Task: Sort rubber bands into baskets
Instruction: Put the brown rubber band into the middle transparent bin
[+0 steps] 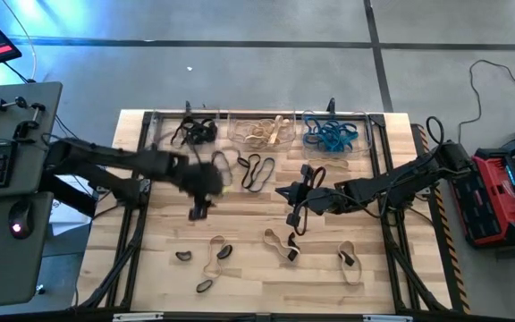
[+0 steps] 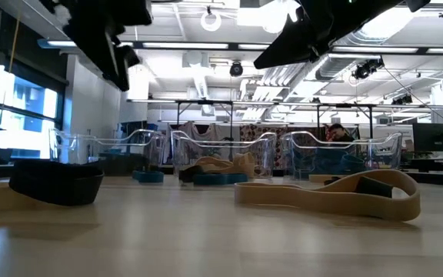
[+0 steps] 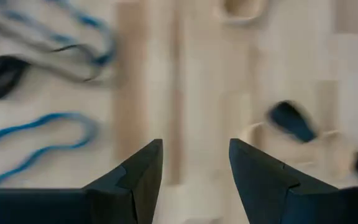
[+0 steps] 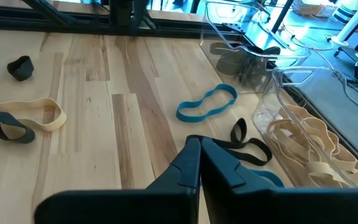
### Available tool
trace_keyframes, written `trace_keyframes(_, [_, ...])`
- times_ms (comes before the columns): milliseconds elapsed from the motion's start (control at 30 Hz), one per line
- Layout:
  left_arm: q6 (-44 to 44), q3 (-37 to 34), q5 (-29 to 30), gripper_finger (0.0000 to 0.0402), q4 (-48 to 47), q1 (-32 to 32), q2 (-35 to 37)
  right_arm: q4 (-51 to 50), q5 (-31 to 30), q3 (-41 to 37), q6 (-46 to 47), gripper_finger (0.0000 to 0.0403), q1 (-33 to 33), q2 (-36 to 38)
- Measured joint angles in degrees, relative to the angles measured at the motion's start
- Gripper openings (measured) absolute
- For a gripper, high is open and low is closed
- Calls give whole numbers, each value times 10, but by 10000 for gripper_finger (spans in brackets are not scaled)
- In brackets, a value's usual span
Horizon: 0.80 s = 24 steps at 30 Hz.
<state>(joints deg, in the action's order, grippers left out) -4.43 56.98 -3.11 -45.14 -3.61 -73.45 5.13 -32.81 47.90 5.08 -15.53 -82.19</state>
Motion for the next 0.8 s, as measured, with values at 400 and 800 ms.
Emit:
trace_keyframes(400, [-203, -52, 56, 176, 118, -162, -66, -2, 0, 0, 5, 0, 0, 0])
trace_keyframes(800, [-207, -53, 72, 176, 121, -172, -189, -2, 0, 0, 5, 0, 0, 0])
